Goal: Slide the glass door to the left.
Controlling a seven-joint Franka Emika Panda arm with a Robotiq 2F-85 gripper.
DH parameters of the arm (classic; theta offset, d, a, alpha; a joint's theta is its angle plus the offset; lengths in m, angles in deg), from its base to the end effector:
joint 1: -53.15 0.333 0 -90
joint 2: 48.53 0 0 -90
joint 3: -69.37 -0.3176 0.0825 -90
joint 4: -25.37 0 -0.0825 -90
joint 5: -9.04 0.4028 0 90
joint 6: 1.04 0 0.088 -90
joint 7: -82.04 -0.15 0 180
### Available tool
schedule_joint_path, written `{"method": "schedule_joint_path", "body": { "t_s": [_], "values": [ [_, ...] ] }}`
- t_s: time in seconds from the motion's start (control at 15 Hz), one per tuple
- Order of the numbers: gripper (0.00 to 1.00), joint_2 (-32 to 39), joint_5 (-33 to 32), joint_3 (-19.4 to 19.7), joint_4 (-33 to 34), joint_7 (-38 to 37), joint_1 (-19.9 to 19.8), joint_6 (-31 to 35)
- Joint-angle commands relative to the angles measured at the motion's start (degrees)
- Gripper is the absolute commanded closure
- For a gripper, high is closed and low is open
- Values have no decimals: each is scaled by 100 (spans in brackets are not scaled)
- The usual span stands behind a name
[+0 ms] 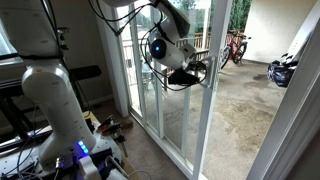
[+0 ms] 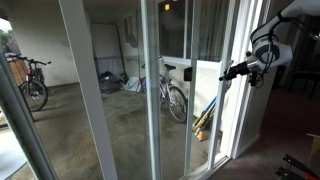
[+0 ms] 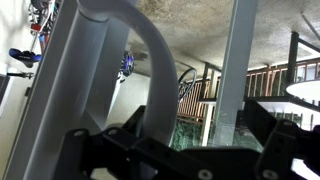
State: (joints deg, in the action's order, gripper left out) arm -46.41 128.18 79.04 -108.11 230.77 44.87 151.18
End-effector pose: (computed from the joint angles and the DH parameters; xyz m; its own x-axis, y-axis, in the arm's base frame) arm 0.5246 -0.1775 0.2908 0.4201 0.2981 0.8571 0.2650 -0.9436 0.1984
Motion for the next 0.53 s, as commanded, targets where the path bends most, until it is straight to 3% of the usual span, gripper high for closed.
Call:
{"method": "schedule_joint_path", "body": {
  "t_s": [0.0,0.47],
  "values": [
    [0,-403,-269,-227,-335,117,417,153],
    [0,-360,-388,-382,-385,115,703,268]
  ]
}}
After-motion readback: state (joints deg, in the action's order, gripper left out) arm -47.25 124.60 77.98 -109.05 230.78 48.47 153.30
